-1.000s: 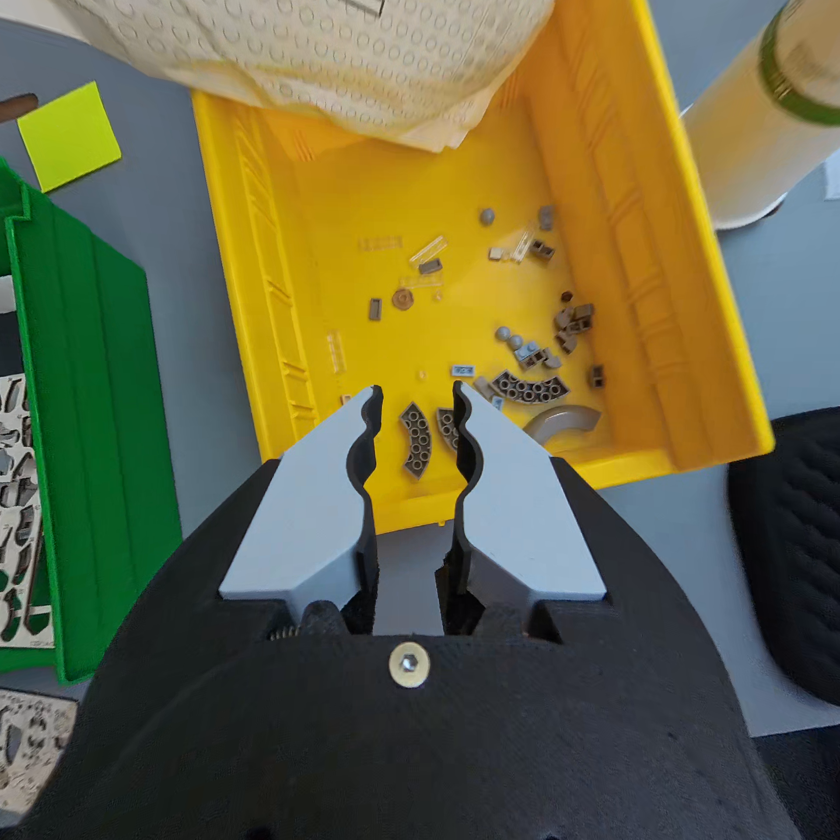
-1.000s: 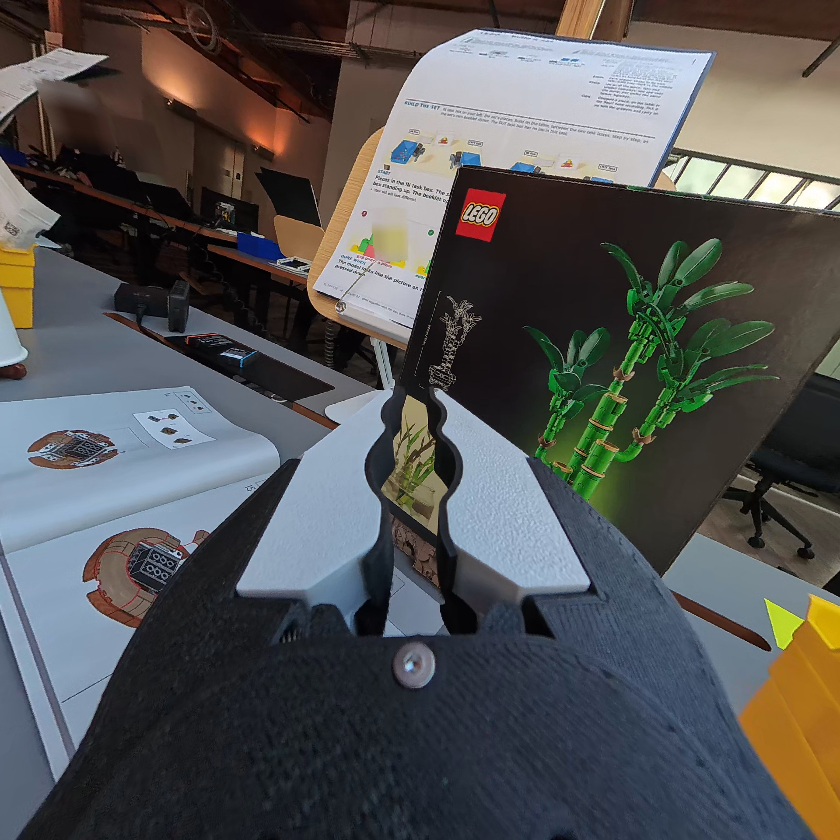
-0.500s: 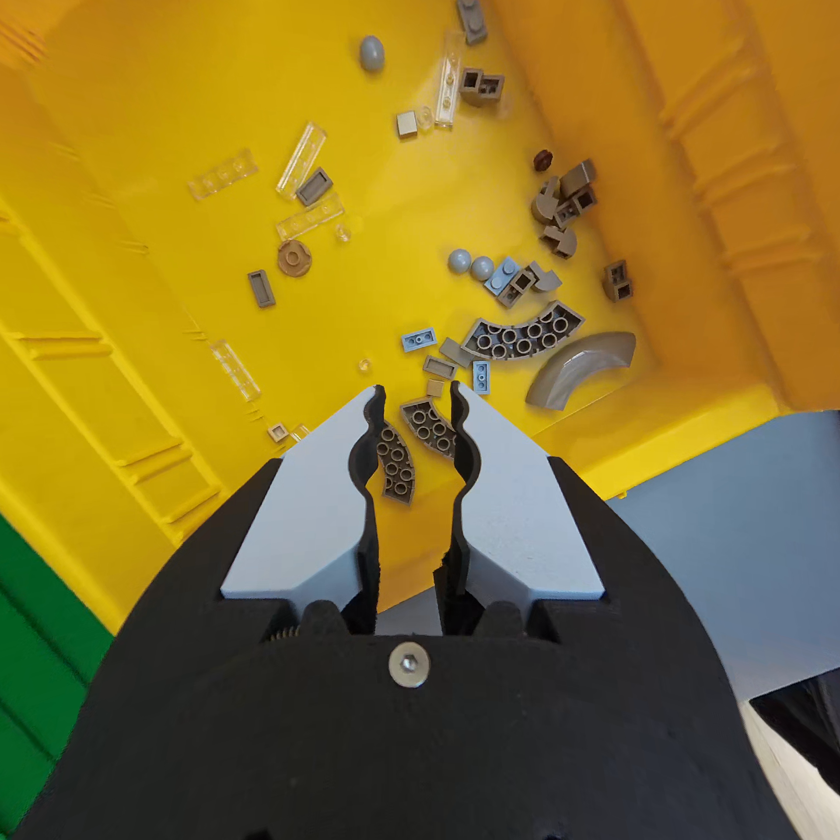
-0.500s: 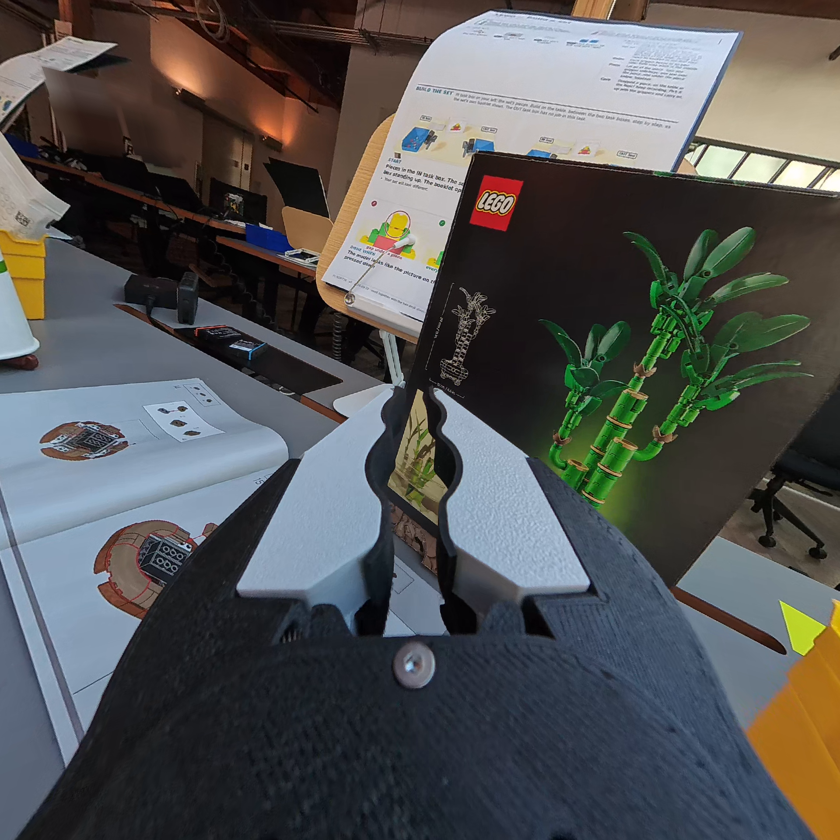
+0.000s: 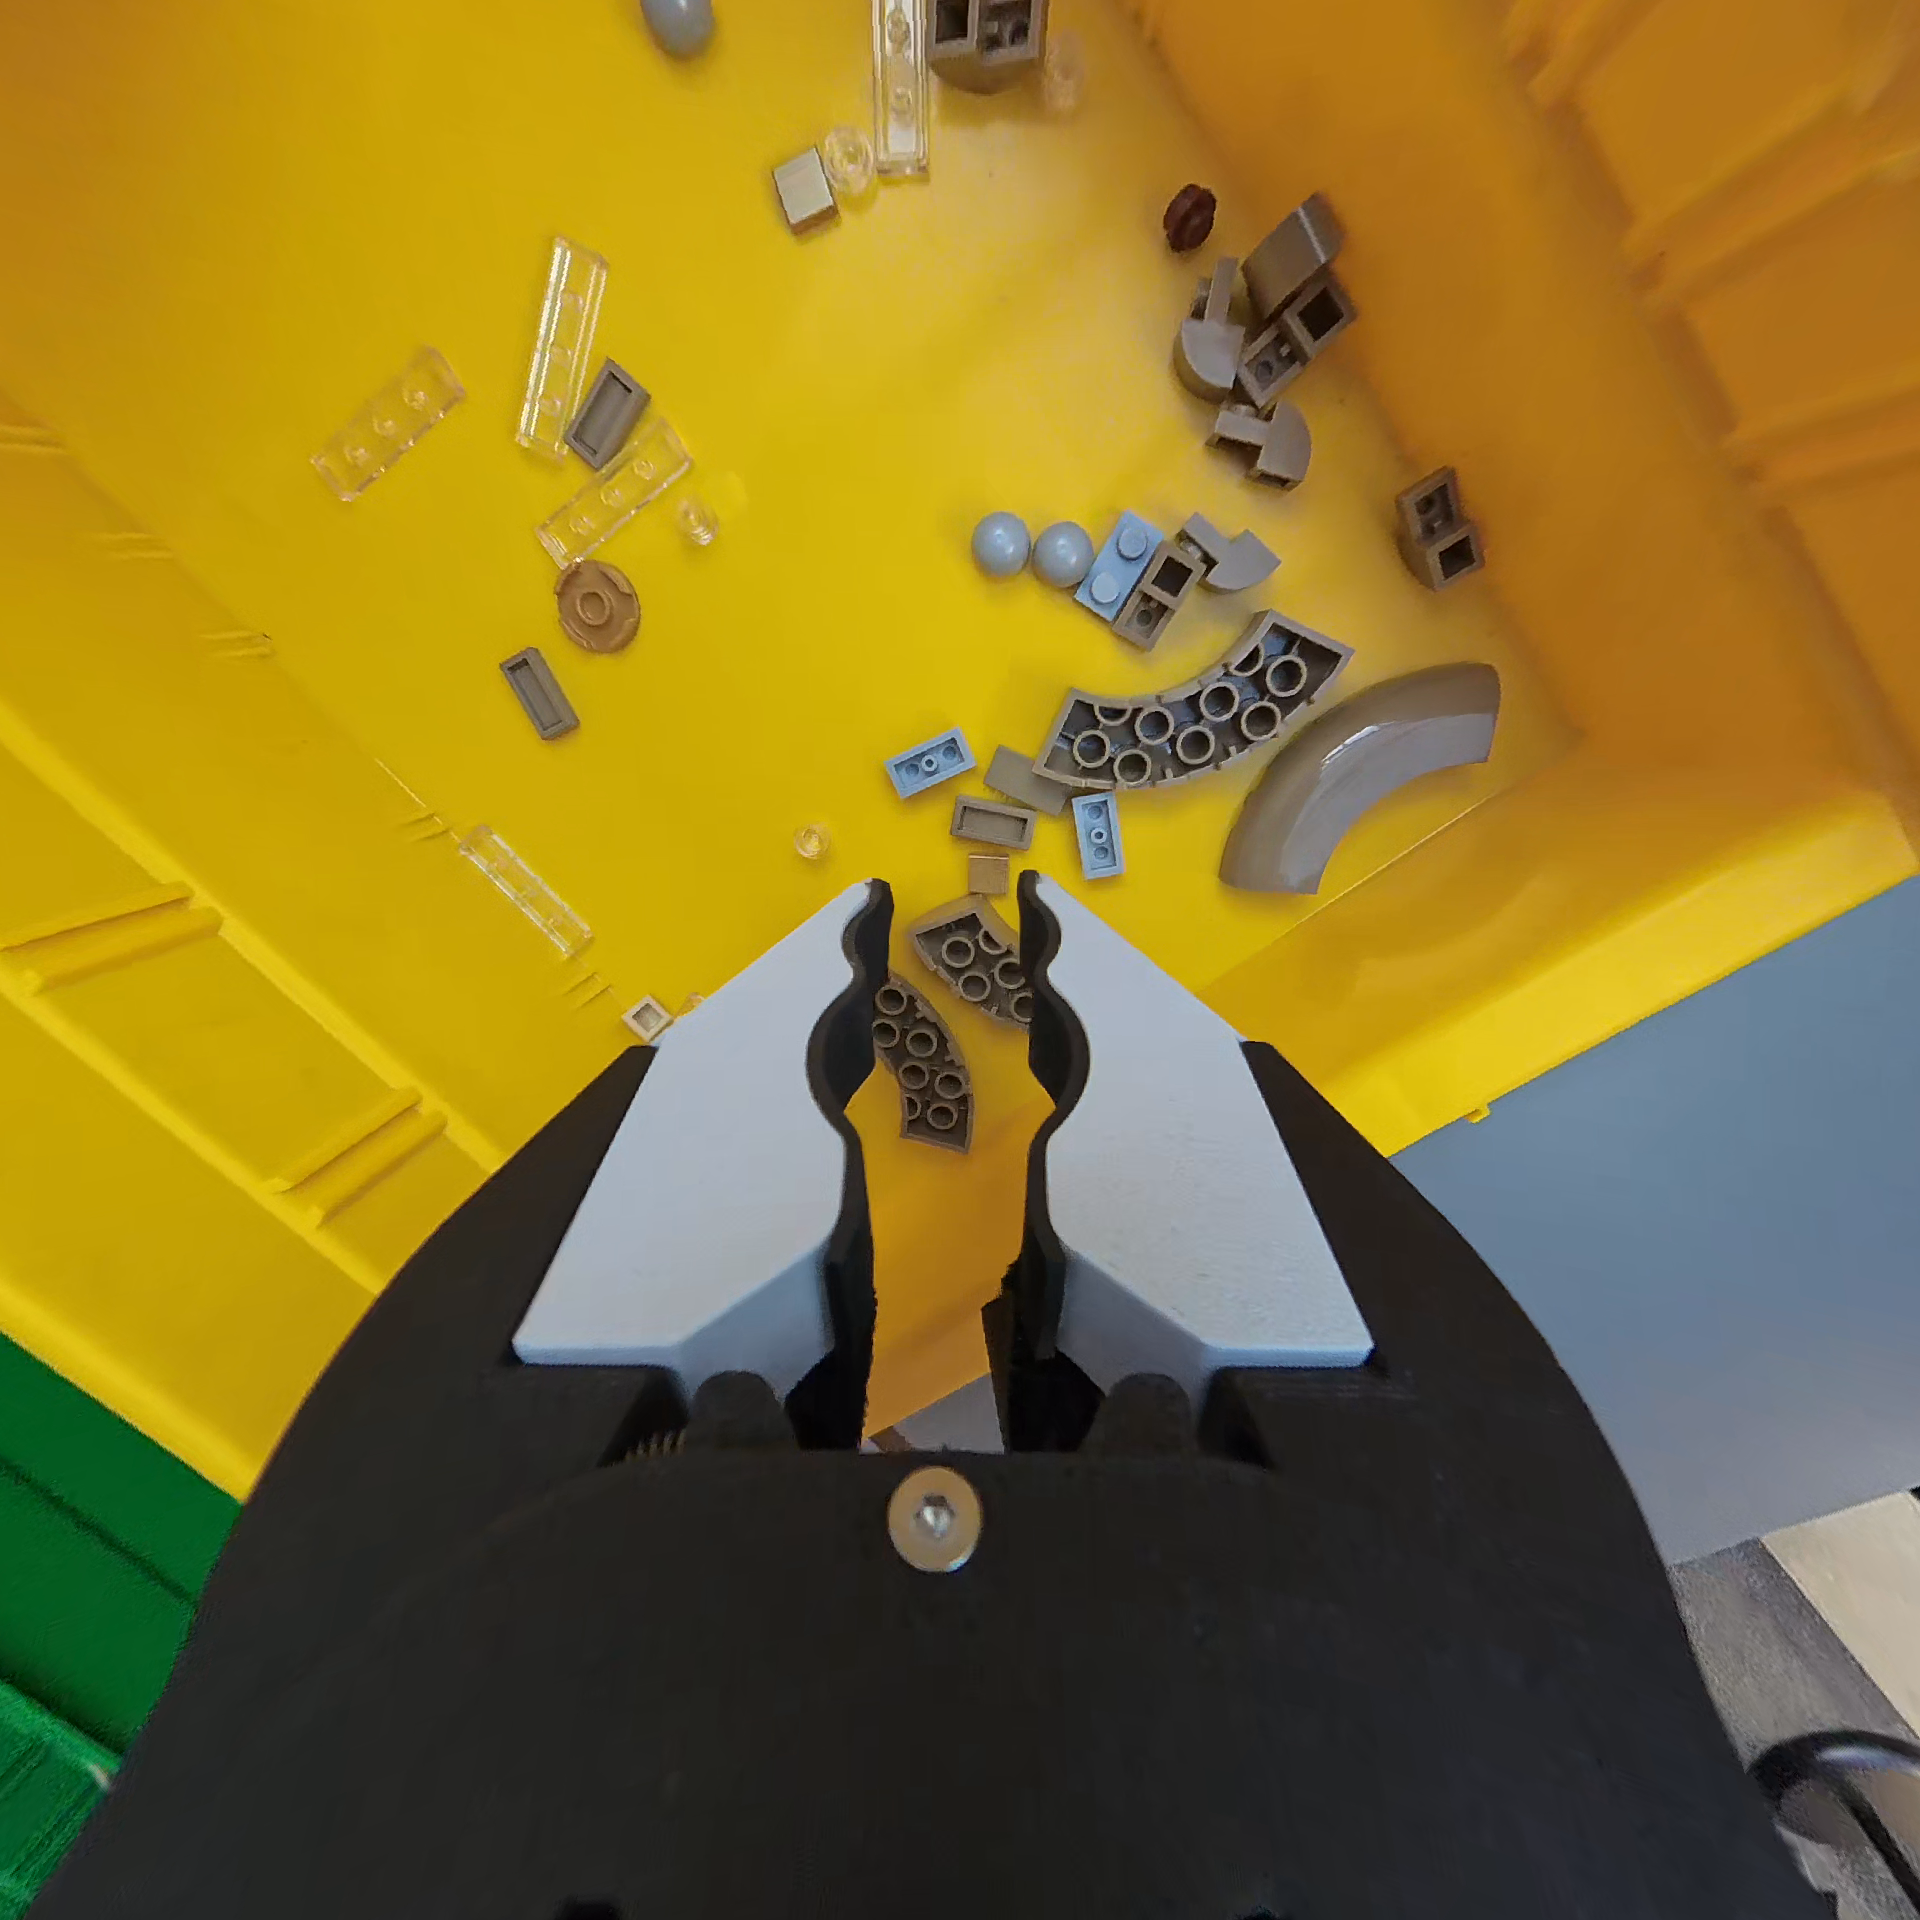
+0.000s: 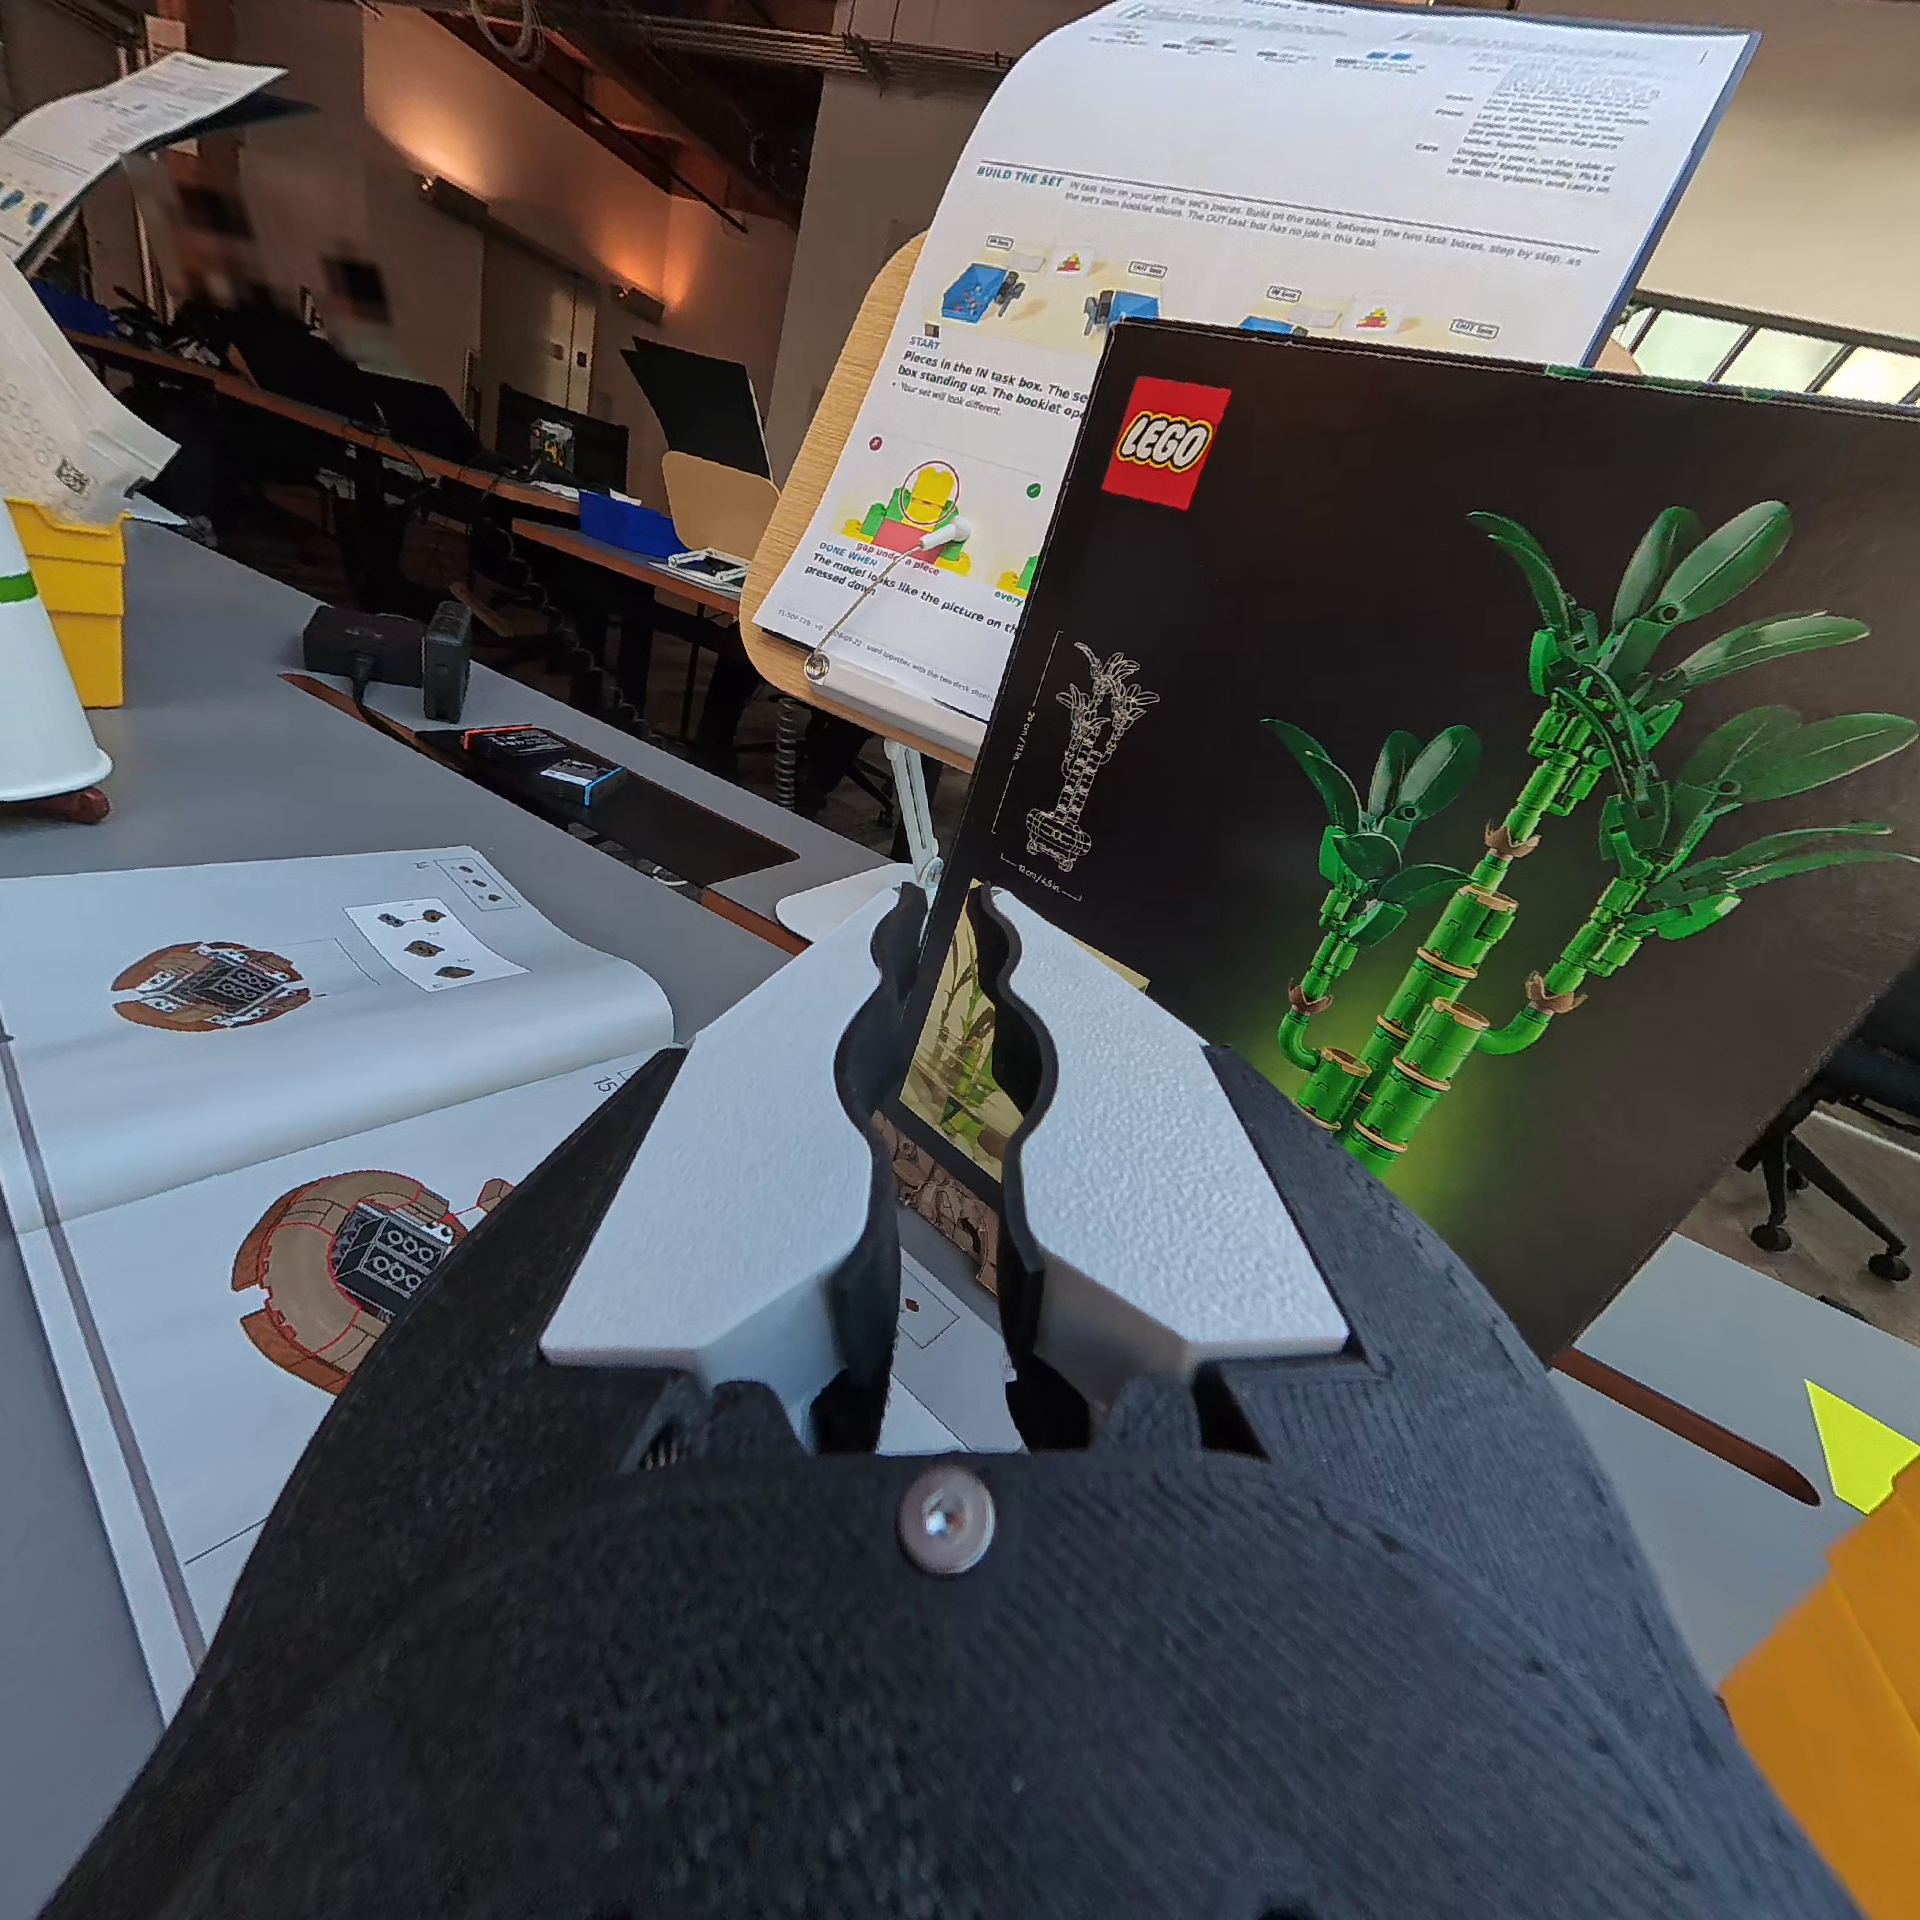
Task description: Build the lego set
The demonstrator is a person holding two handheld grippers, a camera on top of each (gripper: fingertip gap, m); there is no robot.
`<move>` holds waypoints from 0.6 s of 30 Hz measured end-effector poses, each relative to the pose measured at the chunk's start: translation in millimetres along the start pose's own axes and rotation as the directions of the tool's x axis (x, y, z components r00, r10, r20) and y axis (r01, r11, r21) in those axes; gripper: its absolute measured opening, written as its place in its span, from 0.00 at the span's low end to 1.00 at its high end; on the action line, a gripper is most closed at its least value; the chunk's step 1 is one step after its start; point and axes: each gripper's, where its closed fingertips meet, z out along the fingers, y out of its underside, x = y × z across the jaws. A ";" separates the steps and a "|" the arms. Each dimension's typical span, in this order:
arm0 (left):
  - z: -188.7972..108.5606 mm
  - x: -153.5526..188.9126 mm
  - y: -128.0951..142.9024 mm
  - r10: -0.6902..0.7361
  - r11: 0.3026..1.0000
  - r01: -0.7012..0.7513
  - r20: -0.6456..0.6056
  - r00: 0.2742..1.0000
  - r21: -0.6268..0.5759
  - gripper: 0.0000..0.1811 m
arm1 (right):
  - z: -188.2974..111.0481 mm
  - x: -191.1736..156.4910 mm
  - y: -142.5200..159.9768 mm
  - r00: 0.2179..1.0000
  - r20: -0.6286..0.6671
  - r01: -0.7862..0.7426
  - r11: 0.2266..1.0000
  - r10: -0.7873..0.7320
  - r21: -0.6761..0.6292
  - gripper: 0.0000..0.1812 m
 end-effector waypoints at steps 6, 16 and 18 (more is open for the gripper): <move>6.8 1.7 1.6 0.027 0.997 -0.029 -0.027 0.999 -0.067 0.11 | 1.0 -2.9 0.9 1.000 0.012 0.011 1.000 -0.011 -0.009 0.05; 7.6 5.7 3.7 -0.008 0.998 0.002 -0.081 0.997 -0.064 0.03 | 1.3 -2.8 1.7 1.000 0.016 0.009 1.000 -0.008 -0.013 0.05; 1.5 5.4 0.4 -0.011 0.999 0.009 -0.068 0.998 -0.036 0.03 | 1.1 -2.7 1.7 1.000 0.015 0.009 1.000 -0.009 -0.013 0.05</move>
